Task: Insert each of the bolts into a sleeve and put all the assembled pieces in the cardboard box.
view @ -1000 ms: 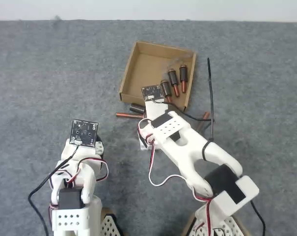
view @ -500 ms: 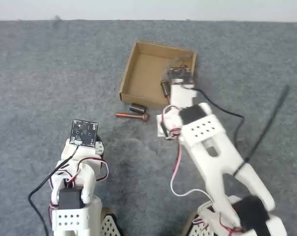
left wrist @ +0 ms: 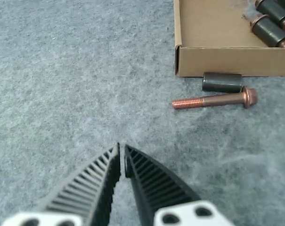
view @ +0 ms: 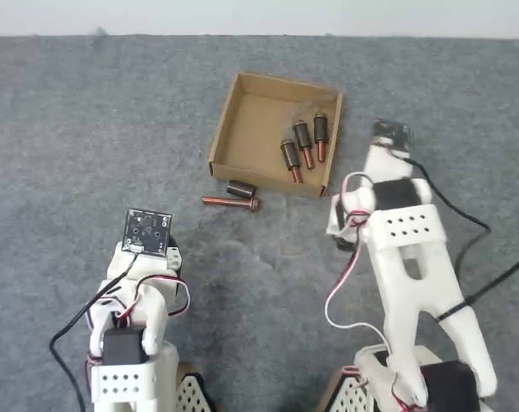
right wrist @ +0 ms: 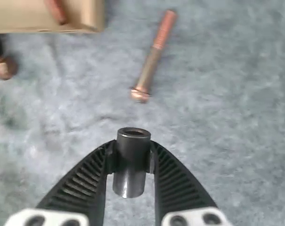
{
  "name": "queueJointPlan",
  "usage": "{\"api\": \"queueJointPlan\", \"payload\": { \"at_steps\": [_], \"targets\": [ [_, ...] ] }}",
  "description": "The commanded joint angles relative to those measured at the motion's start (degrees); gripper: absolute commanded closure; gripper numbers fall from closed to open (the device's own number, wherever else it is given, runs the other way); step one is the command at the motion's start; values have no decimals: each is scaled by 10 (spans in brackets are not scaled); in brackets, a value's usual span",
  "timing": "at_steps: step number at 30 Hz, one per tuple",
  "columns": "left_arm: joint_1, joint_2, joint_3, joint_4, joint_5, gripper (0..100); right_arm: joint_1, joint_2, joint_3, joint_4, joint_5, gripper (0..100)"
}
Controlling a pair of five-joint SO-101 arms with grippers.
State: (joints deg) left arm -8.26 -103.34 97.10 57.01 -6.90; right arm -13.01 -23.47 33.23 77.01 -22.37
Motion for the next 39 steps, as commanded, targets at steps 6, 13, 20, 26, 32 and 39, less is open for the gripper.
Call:
{"api": "queueJointPlan", "payload": {
  "at_steps": [6, 13, 20, 26, 32, 39],
  "targets": [
    [-4, -4, -5, 4, -5, 988, 91, -36, 69, -75, 6, 991],
    [-4, -4, -5, 4, -5, 988, 263, -31, 71, -141, 6, 991],
    [-3, -4, -5, 6, -5, 988, 358, -32, 130, -195, 6, 991],
    [2, -7, -5, -2, -4, 988, 401, -31, 214, -302, 4, 991],
    [4, -8, -6, -110, 1, 988, 433, -36, 277, -428, 6, 991],
    [70, -4, -19, -173, 94, 988, 432, -36, 279, -434, 6, 991]
  ]
}}
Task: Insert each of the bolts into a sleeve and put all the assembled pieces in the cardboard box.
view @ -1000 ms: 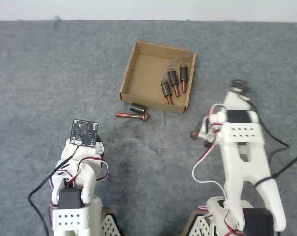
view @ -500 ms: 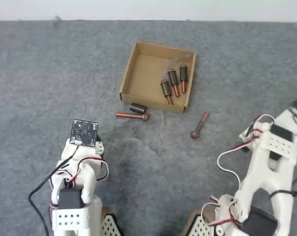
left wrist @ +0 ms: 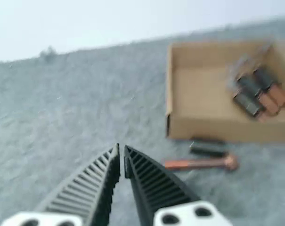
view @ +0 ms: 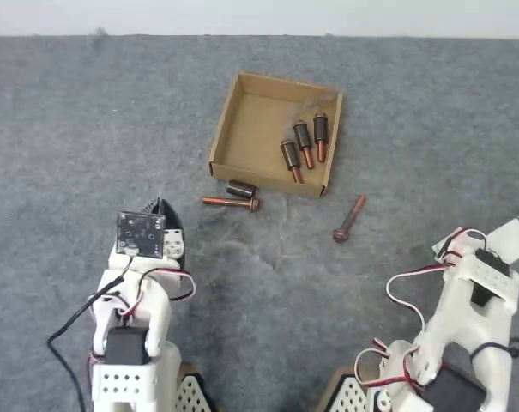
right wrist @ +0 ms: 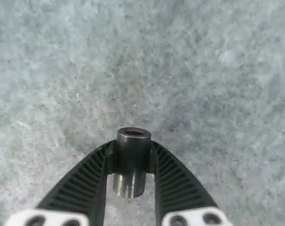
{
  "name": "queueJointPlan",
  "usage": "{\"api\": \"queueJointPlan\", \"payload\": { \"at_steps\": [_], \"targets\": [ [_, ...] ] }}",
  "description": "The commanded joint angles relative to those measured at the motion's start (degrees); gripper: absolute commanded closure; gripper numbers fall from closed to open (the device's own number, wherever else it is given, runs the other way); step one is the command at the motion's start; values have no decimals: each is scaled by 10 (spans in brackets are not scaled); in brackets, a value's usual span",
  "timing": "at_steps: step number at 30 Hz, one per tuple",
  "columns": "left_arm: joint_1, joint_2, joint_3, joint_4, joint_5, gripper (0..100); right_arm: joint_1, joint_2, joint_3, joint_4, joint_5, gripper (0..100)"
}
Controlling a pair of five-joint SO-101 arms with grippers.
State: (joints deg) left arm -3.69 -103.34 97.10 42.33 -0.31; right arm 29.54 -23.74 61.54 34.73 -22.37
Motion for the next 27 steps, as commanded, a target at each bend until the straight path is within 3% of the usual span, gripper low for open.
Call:
{"api": "queueJointPlan", "payload": {
  "at_steps": [1, 8, 19, 27],
  "targets": [
    [36, -4, -28, -26, 28, 988, 7, -34, -4, -11, 6, 991],
    [117, 40, -95, -25, 30, 988, -15, -34, -4, -11, 5, 991],
    [137, 415, -343, -28, 99, 988, -25, -29, -4, -15, 6, 991],
    [245, 606, -487, -28, 138, 988, -25, -29, -4, -15, 6, 991]
  ]
}}
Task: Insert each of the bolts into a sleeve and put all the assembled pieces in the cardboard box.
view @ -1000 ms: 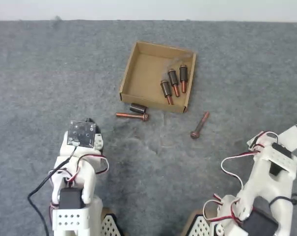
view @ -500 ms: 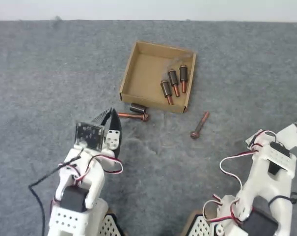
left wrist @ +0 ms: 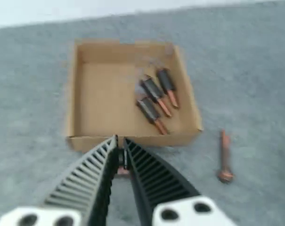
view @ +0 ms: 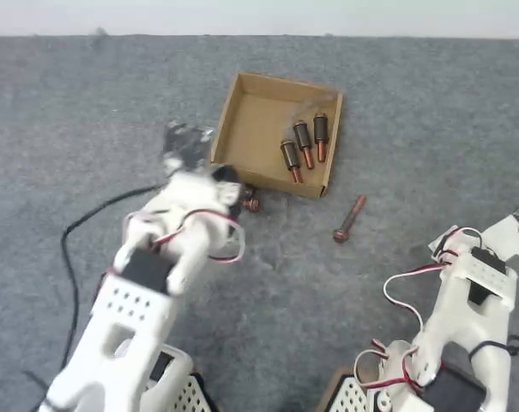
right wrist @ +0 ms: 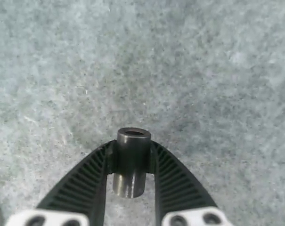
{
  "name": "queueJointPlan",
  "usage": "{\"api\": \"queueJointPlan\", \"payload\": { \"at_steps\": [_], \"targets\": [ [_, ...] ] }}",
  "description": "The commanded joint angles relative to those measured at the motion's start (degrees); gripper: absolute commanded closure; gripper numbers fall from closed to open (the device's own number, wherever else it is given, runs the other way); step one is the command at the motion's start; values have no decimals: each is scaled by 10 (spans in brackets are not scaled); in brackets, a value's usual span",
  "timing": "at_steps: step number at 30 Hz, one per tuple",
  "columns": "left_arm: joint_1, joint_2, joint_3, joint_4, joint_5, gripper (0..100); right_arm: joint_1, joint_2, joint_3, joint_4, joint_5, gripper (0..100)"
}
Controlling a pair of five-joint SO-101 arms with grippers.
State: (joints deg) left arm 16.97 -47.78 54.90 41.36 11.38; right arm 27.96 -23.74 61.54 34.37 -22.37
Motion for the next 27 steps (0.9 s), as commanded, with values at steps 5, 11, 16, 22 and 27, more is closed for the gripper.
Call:
{"api": "queueJointPlan", "payload": {
  "at_steps": [5, 11, 16, 22, 27],
  "targets": [
    [102, 178, -133, -40, 25, 987, -14, -29, -4, -12, 6, 991],
    [140, 332, -211, -70, 26, 945, -18, -29, -4, -11, 6, 991],
    [159, 421, -263, -71, 27, 848, -18, -29, -4, -12, 6, 991],
    [165, 520, -335, -71, 24, 844, -18, -29, -4, -13, 6, 990],
    [157, 623, -410, -69, 23, 844, -18, -29, -6, -13, 6, 989]
  ]
}}
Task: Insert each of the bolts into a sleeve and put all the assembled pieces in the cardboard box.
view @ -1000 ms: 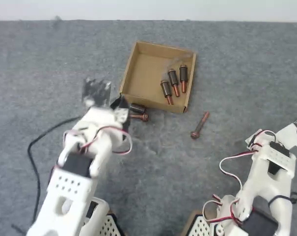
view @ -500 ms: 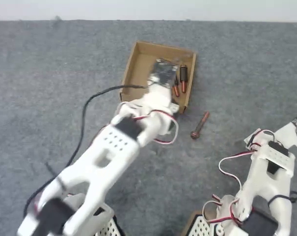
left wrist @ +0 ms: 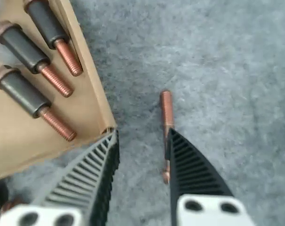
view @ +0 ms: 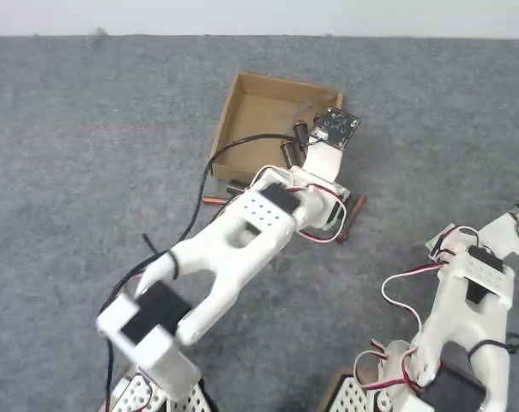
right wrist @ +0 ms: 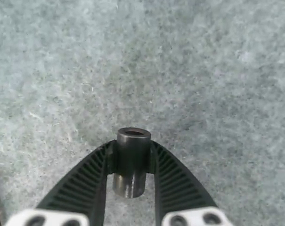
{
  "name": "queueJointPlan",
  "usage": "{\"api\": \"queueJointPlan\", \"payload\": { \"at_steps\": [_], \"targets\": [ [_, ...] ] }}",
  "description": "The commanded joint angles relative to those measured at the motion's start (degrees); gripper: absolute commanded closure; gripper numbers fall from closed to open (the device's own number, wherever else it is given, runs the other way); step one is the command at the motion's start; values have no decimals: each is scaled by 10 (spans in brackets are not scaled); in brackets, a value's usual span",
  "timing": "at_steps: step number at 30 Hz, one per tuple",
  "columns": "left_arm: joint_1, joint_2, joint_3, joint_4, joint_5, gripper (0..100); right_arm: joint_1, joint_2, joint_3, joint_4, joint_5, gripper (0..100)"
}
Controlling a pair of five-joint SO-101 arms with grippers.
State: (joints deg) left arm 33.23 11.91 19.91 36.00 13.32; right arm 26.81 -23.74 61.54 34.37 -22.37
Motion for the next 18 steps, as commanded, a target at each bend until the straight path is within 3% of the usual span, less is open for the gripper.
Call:
{"api": "queueJointPlan", "payload": {
  "at_steps": [1, 5, 10, 18],
  "targets": [
    [-4, 45, -73, -15, 4, 844, -7, -29, -7, -14, 6, 989],
    [4, 99, -112, -3, 3, 844, -7, -29, -4, -28, 7, 989],
    [21, 111, -170, 95, 4, 844, -9, -29, -4, -28, 7, 989],
    [62, 106, -150, 121, 4, 844, -21, -29, -4, -26, 7, 989]
  ]
}}
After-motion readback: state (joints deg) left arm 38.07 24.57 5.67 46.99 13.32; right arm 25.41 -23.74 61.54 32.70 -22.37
